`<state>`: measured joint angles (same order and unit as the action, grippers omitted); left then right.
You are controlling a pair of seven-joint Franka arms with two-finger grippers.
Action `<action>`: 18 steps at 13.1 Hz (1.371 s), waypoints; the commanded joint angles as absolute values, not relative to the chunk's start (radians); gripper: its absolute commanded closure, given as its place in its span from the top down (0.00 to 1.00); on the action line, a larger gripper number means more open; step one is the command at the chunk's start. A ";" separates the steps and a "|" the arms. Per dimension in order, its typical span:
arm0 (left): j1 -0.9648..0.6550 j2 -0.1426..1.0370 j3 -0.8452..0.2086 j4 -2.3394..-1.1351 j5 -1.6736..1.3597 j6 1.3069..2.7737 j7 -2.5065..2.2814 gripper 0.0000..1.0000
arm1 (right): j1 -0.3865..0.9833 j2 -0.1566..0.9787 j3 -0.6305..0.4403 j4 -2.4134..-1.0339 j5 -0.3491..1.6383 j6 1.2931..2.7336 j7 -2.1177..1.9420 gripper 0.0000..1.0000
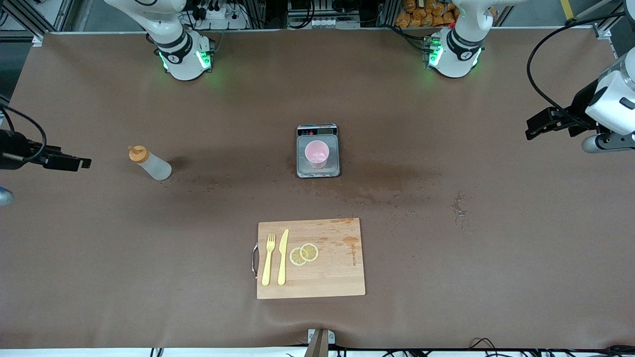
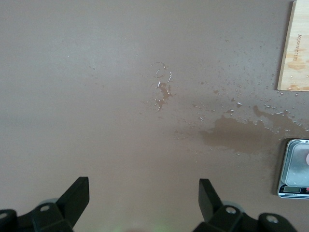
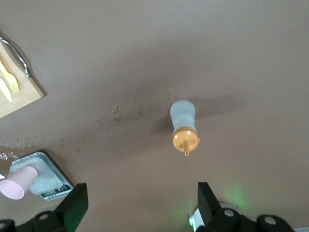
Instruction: Add sauce to pink cup with both arms
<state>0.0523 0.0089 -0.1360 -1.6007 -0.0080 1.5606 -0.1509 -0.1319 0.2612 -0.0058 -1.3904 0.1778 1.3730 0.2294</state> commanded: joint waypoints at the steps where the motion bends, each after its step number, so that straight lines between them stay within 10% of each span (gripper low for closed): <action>1: 0.057 0.006 -0.133 -1.594 -0.028 1.562 -0.133 1.00 | -0.092 0.104 -0.003 -1.600 0.117 1.480 0.199 1.00; 18: 0.048 -0.003 -0.135 -1.572 -0.015 1.549 -0.144 1.00 | 0.008 0.046 0.002 -1.440 -0.018 1.615 0.181 1.00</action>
